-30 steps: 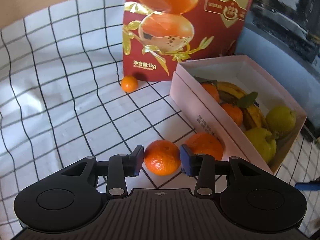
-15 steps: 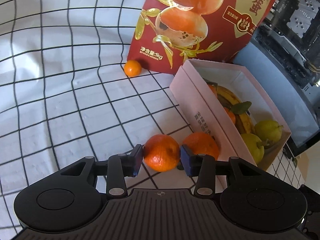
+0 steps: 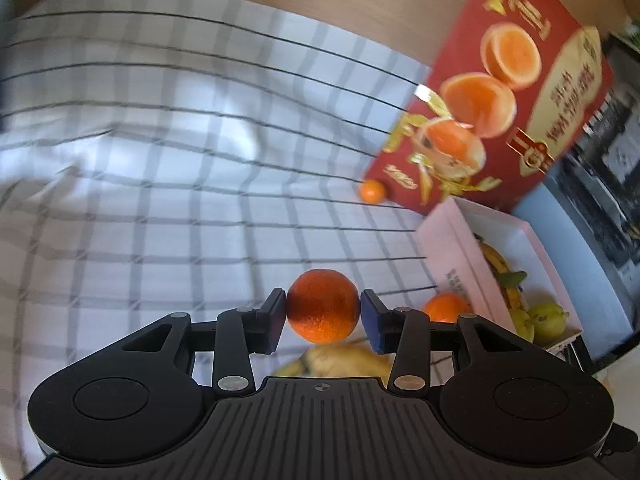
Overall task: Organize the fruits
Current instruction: 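Grasp the banana on the cloth with the right tool while the left holds its tangerine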
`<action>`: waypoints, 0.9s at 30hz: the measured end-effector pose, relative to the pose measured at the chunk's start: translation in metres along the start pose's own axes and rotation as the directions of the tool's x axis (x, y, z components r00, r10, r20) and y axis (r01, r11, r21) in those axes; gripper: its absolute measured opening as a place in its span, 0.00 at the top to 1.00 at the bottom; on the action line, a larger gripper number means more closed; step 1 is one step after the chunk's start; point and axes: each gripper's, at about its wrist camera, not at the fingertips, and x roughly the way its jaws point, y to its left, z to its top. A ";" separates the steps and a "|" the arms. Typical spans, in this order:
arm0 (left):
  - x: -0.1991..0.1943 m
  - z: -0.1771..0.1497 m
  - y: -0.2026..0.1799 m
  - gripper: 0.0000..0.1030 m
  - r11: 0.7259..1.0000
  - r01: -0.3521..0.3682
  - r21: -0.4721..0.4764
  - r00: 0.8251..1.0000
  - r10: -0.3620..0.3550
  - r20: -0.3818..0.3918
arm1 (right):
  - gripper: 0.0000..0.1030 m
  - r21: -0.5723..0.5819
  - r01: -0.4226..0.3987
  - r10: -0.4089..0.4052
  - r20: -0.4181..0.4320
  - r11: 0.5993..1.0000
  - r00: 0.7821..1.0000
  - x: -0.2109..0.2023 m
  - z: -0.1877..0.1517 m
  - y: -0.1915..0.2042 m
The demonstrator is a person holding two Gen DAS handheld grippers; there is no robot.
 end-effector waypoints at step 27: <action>-0.099 -0.114 0.012 0.55 0.994 -0.109 0.005 0.993 0.109 -0.053 | 0.65 -0.155 -0.095 0.102 0.042 0.983 0.994 0.071 0.093 0.105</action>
